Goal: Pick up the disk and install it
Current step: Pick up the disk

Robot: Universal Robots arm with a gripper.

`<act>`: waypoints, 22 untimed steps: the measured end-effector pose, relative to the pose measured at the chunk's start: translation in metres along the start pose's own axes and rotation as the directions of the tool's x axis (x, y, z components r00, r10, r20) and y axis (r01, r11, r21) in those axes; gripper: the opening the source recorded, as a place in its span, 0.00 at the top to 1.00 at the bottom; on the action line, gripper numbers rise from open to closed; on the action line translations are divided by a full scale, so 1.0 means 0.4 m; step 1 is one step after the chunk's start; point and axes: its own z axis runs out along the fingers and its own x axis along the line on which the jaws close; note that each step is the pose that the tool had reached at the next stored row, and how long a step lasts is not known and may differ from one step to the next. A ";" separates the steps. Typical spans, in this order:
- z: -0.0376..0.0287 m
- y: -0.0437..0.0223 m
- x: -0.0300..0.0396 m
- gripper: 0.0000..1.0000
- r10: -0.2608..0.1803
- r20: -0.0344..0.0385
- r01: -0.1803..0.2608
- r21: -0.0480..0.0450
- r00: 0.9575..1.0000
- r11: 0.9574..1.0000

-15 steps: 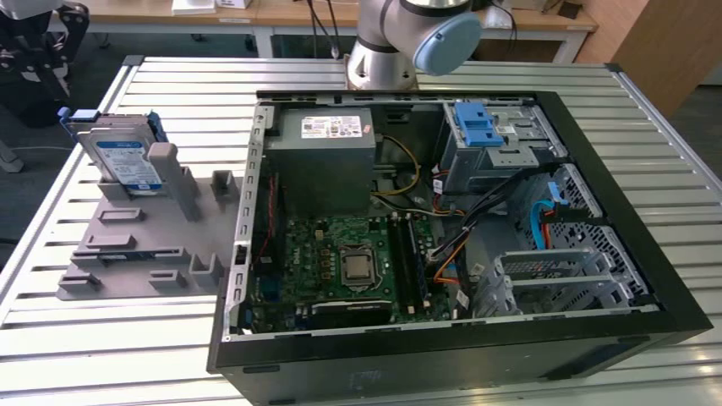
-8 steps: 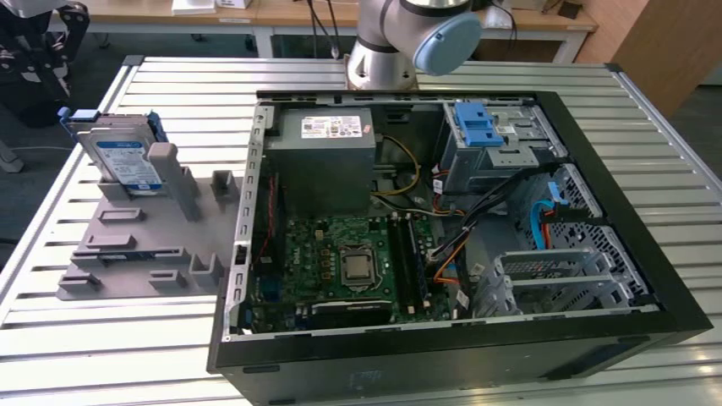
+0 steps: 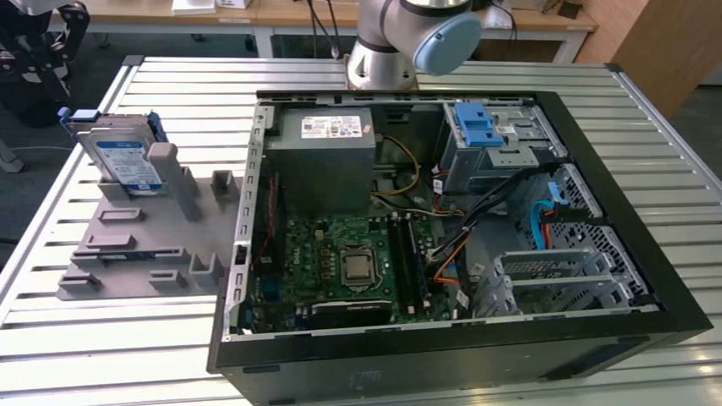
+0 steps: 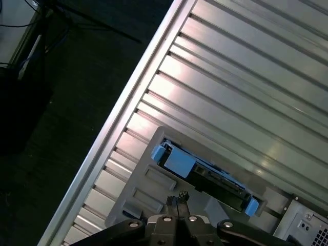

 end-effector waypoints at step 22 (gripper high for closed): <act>0.000 0.000 0.000 0.89 -0.079 -0.002 0.079 0.003 0.997 0.997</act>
